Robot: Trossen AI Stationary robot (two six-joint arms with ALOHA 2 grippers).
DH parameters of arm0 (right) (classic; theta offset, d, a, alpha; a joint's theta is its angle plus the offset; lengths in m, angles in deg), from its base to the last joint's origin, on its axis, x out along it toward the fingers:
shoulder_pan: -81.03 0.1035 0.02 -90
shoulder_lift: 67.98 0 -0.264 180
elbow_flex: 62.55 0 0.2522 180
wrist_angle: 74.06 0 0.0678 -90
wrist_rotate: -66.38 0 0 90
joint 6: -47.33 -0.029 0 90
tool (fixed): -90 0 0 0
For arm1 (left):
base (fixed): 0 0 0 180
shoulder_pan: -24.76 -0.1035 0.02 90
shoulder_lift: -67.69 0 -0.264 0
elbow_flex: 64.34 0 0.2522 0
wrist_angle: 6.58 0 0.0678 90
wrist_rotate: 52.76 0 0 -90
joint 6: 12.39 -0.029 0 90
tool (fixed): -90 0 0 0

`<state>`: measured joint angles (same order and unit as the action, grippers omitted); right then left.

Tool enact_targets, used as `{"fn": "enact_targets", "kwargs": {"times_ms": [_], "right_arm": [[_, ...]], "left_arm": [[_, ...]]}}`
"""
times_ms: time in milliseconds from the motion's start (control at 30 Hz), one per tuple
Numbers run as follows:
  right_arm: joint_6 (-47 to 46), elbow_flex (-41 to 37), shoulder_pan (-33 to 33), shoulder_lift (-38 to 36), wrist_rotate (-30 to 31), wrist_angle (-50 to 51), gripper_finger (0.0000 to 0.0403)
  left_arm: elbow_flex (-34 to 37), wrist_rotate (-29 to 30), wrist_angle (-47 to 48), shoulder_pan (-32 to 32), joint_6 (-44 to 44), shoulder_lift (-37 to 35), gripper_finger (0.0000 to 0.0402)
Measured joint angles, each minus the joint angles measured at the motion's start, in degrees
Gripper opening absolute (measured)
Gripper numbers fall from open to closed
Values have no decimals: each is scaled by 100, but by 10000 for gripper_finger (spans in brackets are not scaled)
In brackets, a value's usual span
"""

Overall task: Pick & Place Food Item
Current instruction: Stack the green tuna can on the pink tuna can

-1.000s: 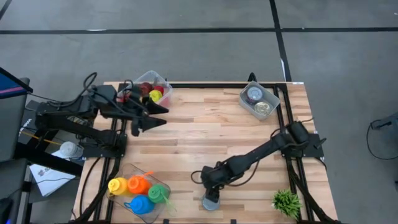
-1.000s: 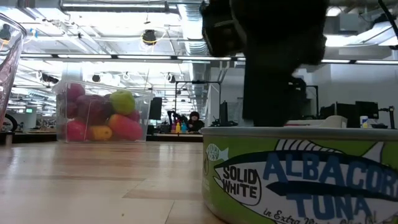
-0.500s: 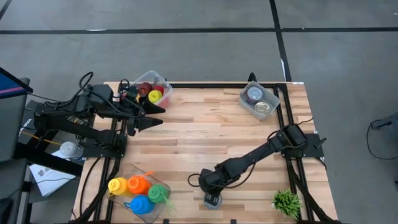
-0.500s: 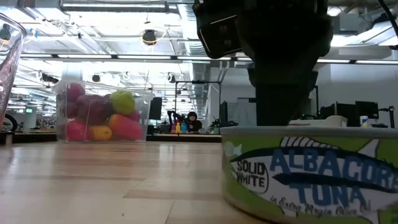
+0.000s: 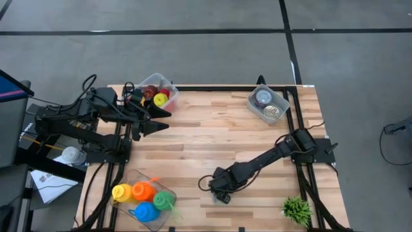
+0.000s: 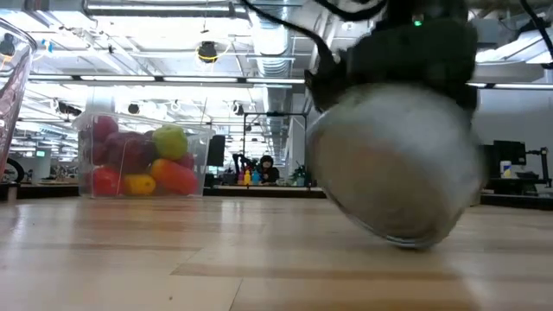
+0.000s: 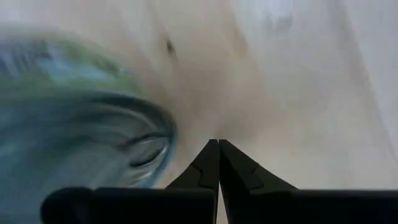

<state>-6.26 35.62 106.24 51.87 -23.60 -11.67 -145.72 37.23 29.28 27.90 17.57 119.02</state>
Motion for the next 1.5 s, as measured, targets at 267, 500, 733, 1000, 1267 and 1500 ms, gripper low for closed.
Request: {"fn": "enact_targets", "kwargs": {"times_ms": [267, 500, 733, 1000, 1267, 1500], "right_arm": [[42, -1, -96, -59, 48, 258, 0], [284, 13, -21, -925, 364, -286, 0], [209, 14, 46, -1184, 168, -964, 42], [138, 18, -219, -576, 189, -722, 197], [721, 25, -570, -502, 170, -584, 232], [1292, 25, -590, -502, -219, -582, 183]], "left_arm": [[0, -2, 15, 0, -4, 3, 296], [0, -2, 208, 0, -15, 3, 296], [0, -1, 570, 0, -5, 5, 296], [0, 0, 541, 0, 26, 3, 296], [0, 0, 552, 0, 35, 3, 296], [0, 0, 555, 0, 50, 3, 296]]}}
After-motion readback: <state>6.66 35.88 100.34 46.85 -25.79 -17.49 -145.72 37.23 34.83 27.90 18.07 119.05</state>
